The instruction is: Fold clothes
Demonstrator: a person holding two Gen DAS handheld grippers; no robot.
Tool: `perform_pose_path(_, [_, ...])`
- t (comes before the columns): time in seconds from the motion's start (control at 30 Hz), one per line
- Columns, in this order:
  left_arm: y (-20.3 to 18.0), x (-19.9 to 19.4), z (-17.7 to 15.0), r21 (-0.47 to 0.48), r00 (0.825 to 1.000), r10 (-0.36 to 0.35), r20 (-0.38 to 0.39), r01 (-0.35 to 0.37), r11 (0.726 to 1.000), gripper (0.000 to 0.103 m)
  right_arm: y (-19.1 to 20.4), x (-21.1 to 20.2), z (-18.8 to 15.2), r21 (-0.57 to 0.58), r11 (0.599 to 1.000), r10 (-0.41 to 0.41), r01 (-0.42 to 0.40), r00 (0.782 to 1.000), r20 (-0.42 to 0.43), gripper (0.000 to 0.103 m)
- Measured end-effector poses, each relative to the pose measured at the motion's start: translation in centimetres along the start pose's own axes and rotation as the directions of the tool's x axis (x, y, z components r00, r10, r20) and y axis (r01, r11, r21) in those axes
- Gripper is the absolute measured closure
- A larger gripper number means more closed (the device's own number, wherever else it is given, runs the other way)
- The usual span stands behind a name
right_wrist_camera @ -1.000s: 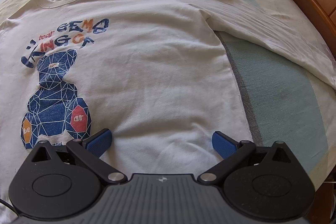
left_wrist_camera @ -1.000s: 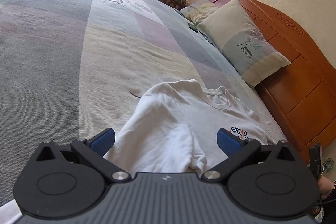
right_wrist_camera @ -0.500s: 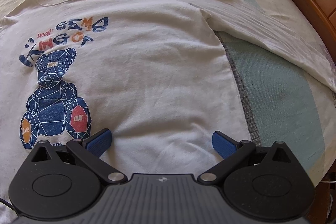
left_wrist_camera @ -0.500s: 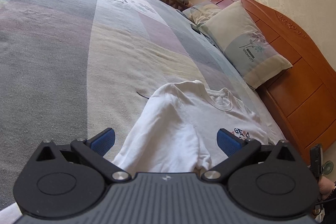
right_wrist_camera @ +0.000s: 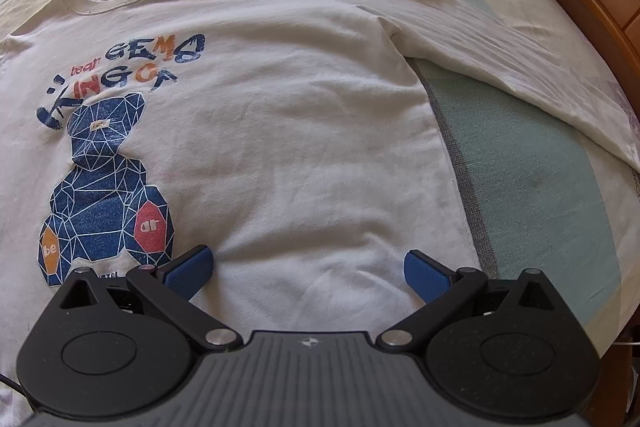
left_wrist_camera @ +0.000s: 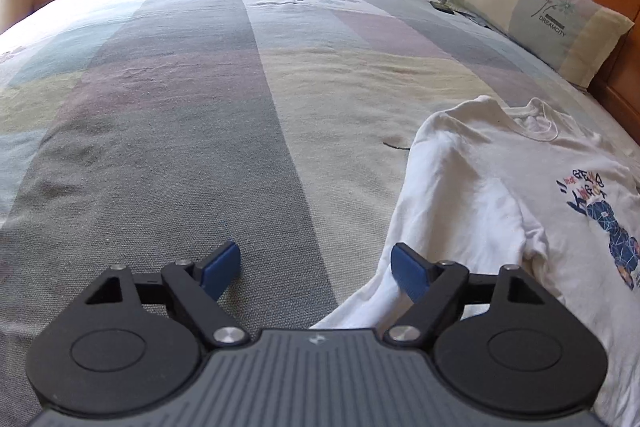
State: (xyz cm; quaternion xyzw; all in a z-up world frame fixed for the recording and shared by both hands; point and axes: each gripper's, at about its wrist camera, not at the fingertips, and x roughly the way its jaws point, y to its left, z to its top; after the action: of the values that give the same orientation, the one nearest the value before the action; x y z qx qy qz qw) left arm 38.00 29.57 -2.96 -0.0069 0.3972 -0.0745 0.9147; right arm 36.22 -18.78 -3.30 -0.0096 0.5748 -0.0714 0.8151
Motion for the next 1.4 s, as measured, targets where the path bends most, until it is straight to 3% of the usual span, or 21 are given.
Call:
perform_pose_path(0.07, [-1.0, -0.1, -0.2, 0.045, 1.000, 0.020, 0.001, -0.020, 0.999, 0.025, 0.1, 0.0, 0.0, -0.005, 1.000, -0.003, 0.003, 1.000, 0.001, 0.000])
perform_pose_path(0.23, [-3.4, -0.3, -0.7, 0.159, 0.999, 0.042, 0.003, -0.041, 0.986, 0.044, 0.3, -0.1, 0.1, -0.016, 1.000, -0.014, 0.014, 1.000, 0.003, 0.000])
perform_pose_path(0.3, [-3.6, -0.3, -0.6, 0.166, 1.000, 0.027, -0.003, -0.027, 0.986, 0.056, 0.4, -0.1, 0.1, -0.015, 1.000, -0.014, 0.014, 1.000, 0.003, 0.000])
perform_pose_path(0.43, [-3.8, -0.4, -0.4, 0.161, 0.999, -0.019, -0.026, 0.023, 0.987, 0.071, 0.4, -0.1, 0.0, -0.013, 1.000, -0.014, 0.015, 1.000, 0.005, 0.000])
perform_pose_path(0.5, [-3.8, -0.3, -0.2, 0.158, 0.998, -0.044, -0.039, 0.049, 0.986, 0.093, 0.5, -0.1, 0.0, -0.012, 1.000, -0.016, 0.016, 1.000, 0.006, 0.000])
perform_pose_path(0.67, [-3.6, -0.3, 0.1, 0.160, 0.997, -0.061, -0.045, 0.067, 0.985, 0.102, 0.6, -0.2, 0.0, -0.014, 1.000, -0.021, 0.021, 1.000, 0.009, 0.000])
perform_pose_path(0.93, [-0.5, -0.2, 3.6, 0.147, 0.994, 0.098, 0.043, -0.103, 0.984, 0.103, 0.7, -0.2, -0.1, -0.013, 0.999, -0.031, 0.031, 0.999, 0.018, 0.000])
perform_pose_path(1.03, [0.6, -0.4, 4.6, 0.127, 0.992, 0.106, 0.061, -0.113, 0.985, 0.103, 0.7, -0.2, -0.1, -0.016, 0.999, -0.033, 0.033, 0.999, 0.016, 0.000])
perform_pose_path(1.2, [-0.8, -0.3, 5.8, 0.085, 0.993, -0.085, 0.088, 0.078, 0.993, 0.100, 0.8, -0.2, -0.1, -0.015, 0.999, -0.036, 0.037, 0.999, 0.017, 0.000])
perform_pose_path(1.33, [-4.1, 2.1, 6.0, 0.082, 0.971, -0.236, 0.044, 0.232, 0.969, 0.094, 1.1, -0.4, 0.0, -0.039, 0.998, -0.048, 0.049, 0.999, 0.018, 0.000])
perform_pose_path(1.4, [-4.9, 3.9, 5.9, 0.049, 0.961, -0.278, 0.012, 0.277, 0.960, 0.092, 1.5, -0.6, 0.1, -0.070, 0.995, -0.065, 0.066, 0.998, 0.021, 0.000])
